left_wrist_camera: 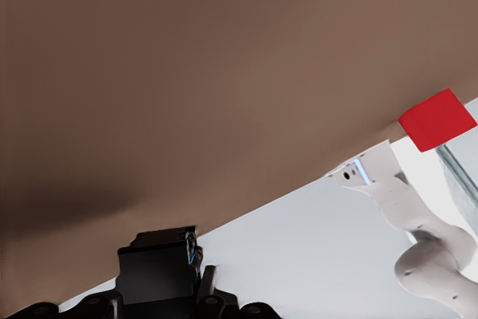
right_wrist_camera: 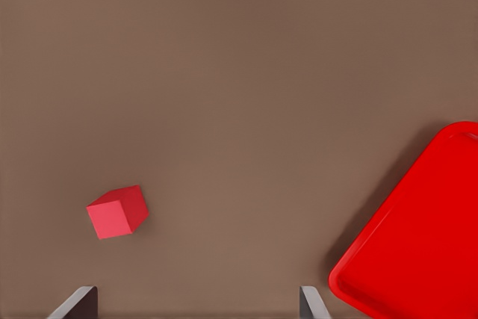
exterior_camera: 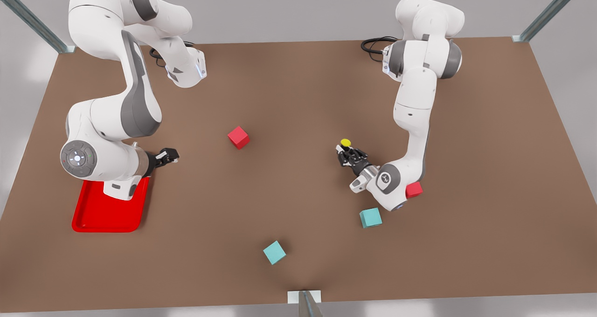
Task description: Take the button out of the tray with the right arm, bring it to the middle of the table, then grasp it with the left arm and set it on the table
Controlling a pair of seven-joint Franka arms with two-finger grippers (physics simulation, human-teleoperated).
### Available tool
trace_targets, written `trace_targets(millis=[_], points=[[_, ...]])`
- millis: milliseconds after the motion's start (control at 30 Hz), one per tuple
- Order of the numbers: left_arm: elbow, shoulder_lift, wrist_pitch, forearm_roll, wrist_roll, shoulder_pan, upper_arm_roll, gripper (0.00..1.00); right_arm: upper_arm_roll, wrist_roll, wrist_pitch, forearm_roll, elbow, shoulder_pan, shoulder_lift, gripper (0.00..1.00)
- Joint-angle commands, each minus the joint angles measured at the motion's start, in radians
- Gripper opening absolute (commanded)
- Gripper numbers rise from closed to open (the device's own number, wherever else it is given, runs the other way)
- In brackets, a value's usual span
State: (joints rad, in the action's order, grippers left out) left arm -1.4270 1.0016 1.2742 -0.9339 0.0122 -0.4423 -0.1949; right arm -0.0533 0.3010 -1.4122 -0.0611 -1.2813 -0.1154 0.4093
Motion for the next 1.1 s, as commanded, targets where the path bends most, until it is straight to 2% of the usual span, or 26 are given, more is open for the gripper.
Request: trace_targets(millis=[0, 333, 833, 867, 900, 933, 967, 1067], points=[[0.0, -0.001, -0.036, 0.032, -0.081, 0.0, 0.0, 0.45, 0.0, 0.0, 0.001, 0.0, 0.0, 0.0, -0.001, 1.0], [0.036, 0.008, -0.239, 0.162, -0.42, -0.01, 0.006, 0.44, 0.0, 0.0, 0.001, 0.0, 0.0, -0.001, -0.001, 1.0], [0.037, 0.031, -0.24, 0.242, -0.445, -0.047, 0.009, 0.46, 0.0, 0.0, 0.001, 0.001, -0.001, -0.001, -0.001, 1.0], [0.037, 0.031, -0.24, 0.241, -0.445, -0.047, 0.008, 0.53, 0.0, 0.0, 0.001, 0.003, -0.001, -0.003, -0.001, 1.0], [0.037, 0.031, -0.24, 0.241, -0.442, -0.046, 0.008, 0.65, 0.0, 0.0, 0.001, 0.001, -0.001, -0.003, -0.001, 1.0], [0.037, 0.031, -0.24, 0.241, -0.439, -0.046, 0.008, 0.97, 0.0, 0.0, 0.001, 0.001, -0.001, -0.003, -0.001, 1.0], [0.037, 0.031, -0.24, 0.239, -0.434, -0.046, 0.008, 1.0, 0.001, 0.0, 0.001, 0.001, -0.001, -0.003, -0.001, 1.0], [0.042, 0.031, -0.24, 0.239, -0.434, -0.042, 0.008, 1.0, 0.0, 0.0, 0.001, 0.003, -0.001, -0.004, -0.001, 1.0]])
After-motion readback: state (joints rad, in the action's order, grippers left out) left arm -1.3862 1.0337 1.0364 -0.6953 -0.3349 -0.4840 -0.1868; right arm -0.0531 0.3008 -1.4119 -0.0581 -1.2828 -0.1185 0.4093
